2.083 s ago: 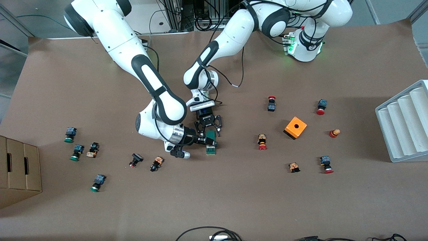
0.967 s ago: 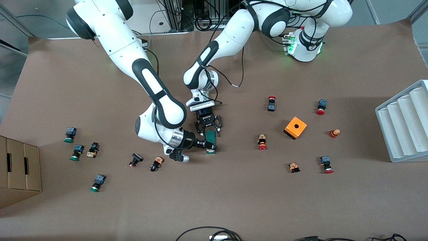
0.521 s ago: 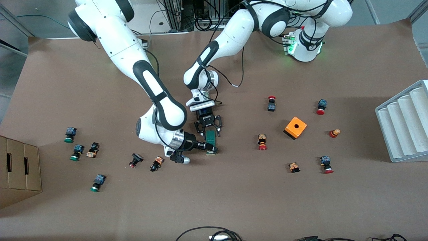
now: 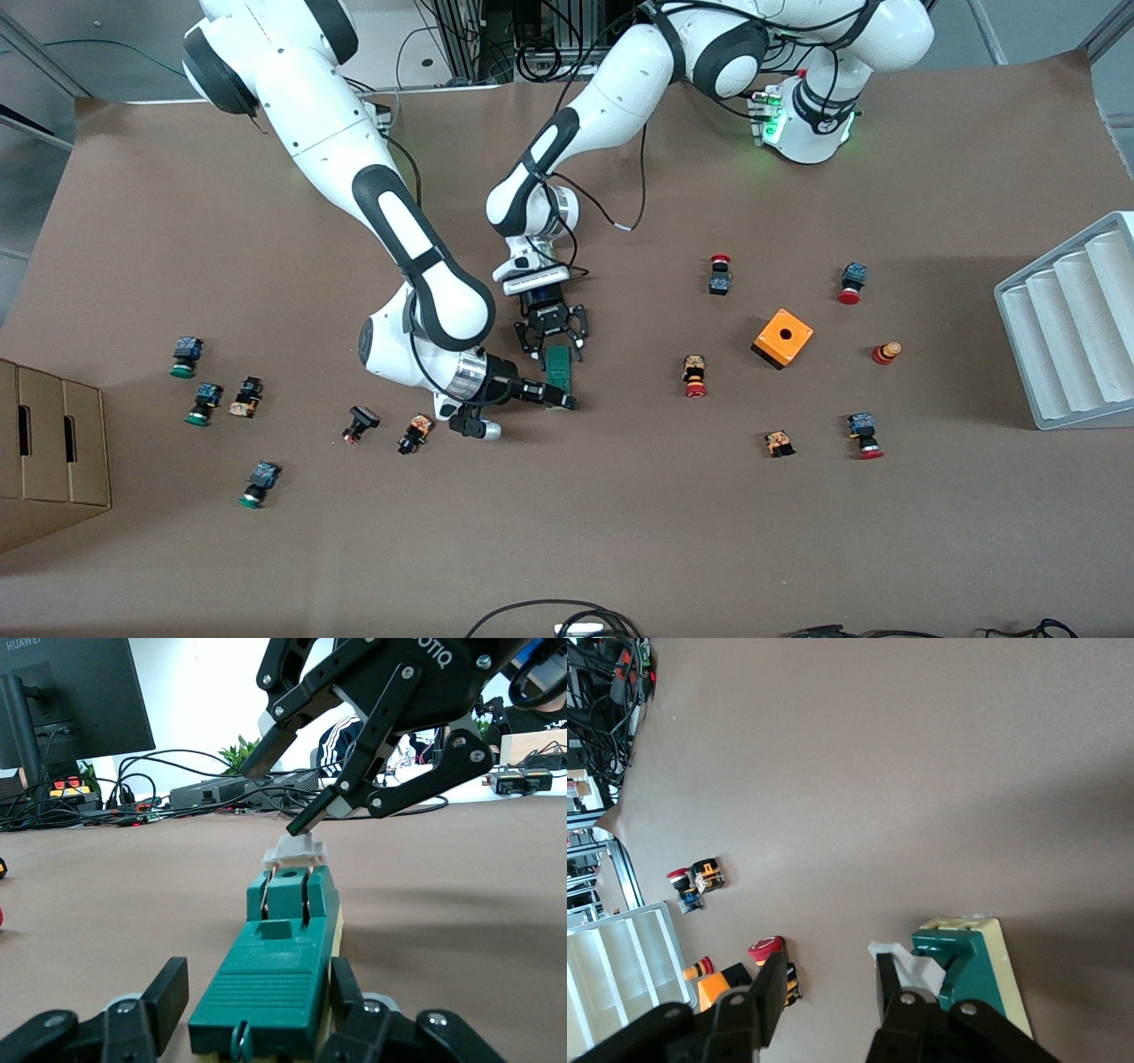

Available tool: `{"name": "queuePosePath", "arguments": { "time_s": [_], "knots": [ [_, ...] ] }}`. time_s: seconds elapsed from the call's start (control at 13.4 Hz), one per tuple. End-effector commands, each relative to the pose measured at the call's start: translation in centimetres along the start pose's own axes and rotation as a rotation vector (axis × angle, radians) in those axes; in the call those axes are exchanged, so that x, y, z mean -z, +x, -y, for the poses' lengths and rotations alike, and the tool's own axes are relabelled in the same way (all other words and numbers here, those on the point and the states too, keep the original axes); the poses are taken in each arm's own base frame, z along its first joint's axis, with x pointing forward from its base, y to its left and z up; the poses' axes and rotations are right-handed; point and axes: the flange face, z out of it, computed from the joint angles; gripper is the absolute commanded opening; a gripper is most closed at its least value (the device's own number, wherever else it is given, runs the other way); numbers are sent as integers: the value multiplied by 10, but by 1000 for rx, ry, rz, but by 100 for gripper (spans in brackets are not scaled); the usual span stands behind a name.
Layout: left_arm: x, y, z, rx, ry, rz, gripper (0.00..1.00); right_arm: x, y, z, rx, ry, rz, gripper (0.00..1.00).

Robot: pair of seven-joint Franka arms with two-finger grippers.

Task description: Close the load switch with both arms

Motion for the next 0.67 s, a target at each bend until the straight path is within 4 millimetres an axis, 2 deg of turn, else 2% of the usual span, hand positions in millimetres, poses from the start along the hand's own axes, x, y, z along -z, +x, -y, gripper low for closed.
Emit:
{"name": "queuePosePath", "arguments": {
  "time_s": [0.0,0.22,0.6],
  "knots": [
    [-15,-41,42,-55,122,-13,71,-4,9,1,7,0,-15,49],
    [-14,-41,42,-55,121,-11,71,-8,10,-6,1,-9,-13,49],
    [-14,-41,42,-54,121,-11,71,-8,9,-6,2,-9,-12,49]
  ]
}}
